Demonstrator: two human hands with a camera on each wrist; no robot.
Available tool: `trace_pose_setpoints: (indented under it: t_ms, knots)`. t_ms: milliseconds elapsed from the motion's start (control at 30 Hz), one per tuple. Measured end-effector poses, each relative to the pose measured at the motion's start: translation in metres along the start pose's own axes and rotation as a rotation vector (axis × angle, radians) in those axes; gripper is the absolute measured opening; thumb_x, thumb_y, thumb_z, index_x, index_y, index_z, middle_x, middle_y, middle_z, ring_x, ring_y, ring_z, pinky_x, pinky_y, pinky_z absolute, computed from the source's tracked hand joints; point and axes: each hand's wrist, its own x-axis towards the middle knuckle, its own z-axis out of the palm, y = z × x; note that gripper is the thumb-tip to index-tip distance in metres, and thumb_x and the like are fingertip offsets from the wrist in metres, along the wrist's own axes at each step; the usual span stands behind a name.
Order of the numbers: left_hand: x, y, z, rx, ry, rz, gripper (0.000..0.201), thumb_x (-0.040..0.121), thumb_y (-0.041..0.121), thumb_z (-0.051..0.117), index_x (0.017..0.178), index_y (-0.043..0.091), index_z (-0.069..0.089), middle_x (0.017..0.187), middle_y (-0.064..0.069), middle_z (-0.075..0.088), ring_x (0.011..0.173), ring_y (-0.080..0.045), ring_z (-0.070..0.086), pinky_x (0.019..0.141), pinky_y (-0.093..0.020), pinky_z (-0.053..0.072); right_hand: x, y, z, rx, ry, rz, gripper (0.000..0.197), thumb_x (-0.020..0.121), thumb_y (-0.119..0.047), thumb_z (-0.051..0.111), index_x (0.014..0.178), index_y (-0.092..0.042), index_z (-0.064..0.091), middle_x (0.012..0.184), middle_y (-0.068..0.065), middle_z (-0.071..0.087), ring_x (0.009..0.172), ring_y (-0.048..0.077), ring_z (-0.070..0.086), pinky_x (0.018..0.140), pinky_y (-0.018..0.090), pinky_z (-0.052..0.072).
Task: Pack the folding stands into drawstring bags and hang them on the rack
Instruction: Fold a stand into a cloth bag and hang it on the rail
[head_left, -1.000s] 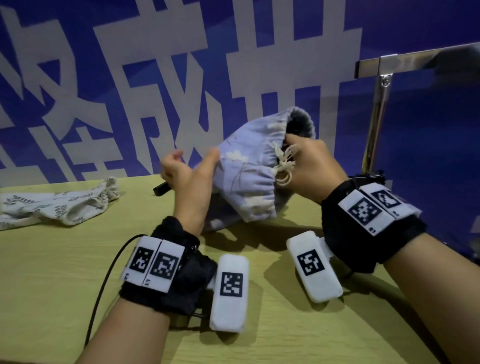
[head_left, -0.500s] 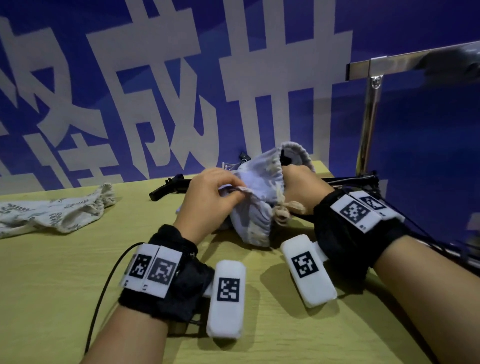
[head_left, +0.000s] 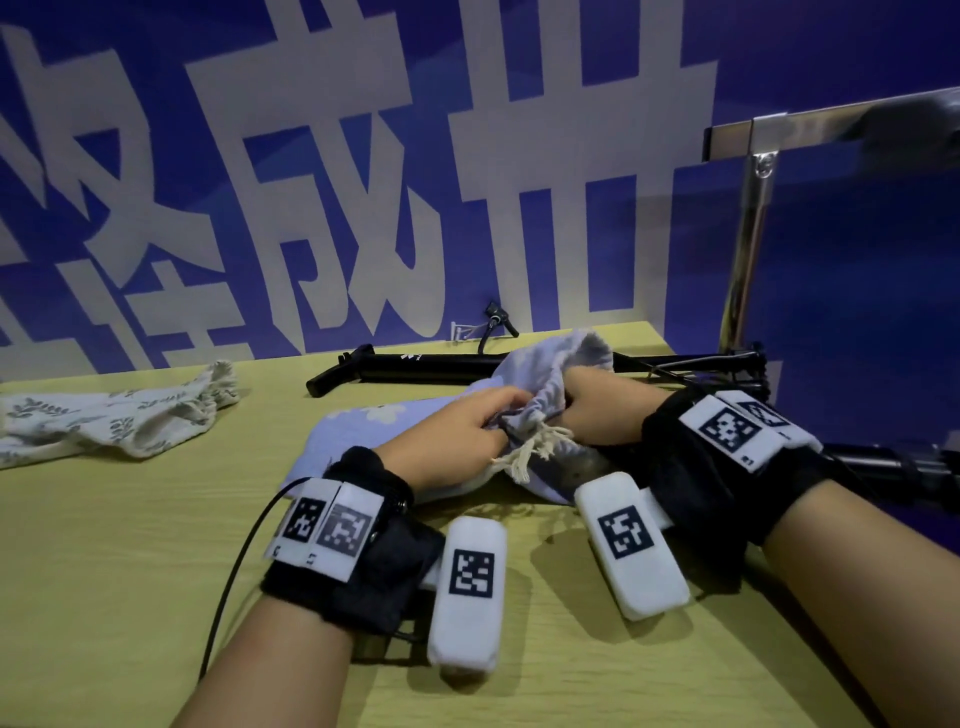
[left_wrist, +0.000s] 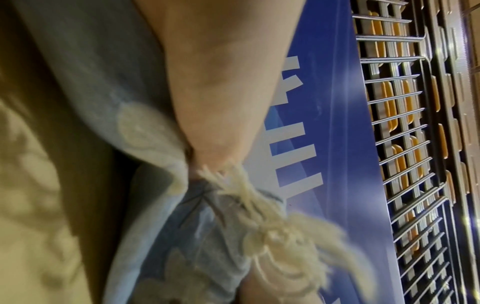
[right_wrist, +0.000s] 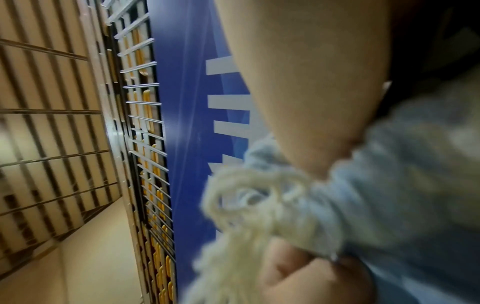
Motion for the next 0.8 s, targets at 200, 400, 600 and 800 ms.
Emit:
trace_pose_setpoints:
  t_ms: [200,400,600,800]
  knots:
    - [-0.001,-0.004,0.0,-0.066,-0.043,-0.032,0.038,0.098,0.004,0.039,0.09,0.04,0.049,0.085,0.021,0.052,0.073,0.012,0.049,0.067,0.0,0.037,-0.026,0.008,-0.035,0.088,0.013,0.124,0.017,0.087,-0.032,0.06,0.1,-0.023,0.067,0.096,-0.007,0.067,0.088,0.01,0.061,0.079,0.027,0.049]
    - [-0.002,-0.003,-0.001,-0.057,-0.049,-0.053,0.026,0.098,0.015,0.044,0.106,0.038,0.053,0.103,0.014,0.058,0.096,-0.004,0.056,0.077,-0.009,0.041,-0.052,0.031,-0.048,0.023,-0.11,0.304,0.024,0.085,-0.032,0.062,0.109,-0.034,0.063,0.103,-0.01,0.066,0.097,0.008,0.06,0.087,0.027,0.046]
    - [-0.003,0.0,-0.004,-0.018,-0.076,-0.08,0.028,0.095,0.015,0.052,0.115,0.035,0.051,0.109,0.013,0.058,0.101,-0.005,0.054,0.079,-0.011,0.04,-0.079,0.043,-0.052,-0.17,-0.247,0.392,0.055,0.08,-0.033,0.066,0.132,-0.035,0.047,0.128,-0.008,0.055,0.107,0.011,0.054,0.103,0.036,0.042]
    - [-0.005,0.001,-0.004,-0.068,-0.077,-0.134,0.029,0.077,0.033,0.067,0.103,0.04,0.057,0.11,0.006,0.063,0.105,-0.014,0.058,0.093,-0.03,0.043,-0.114,0.057,-0.057,-0.295,-0.276,0.447,0.065,0.081,-0.033,0.067,0.139,-0.031,0.038,0.131,-0.004,0.052,0.113,0.016,0.052,0.095,0.026,0.04]
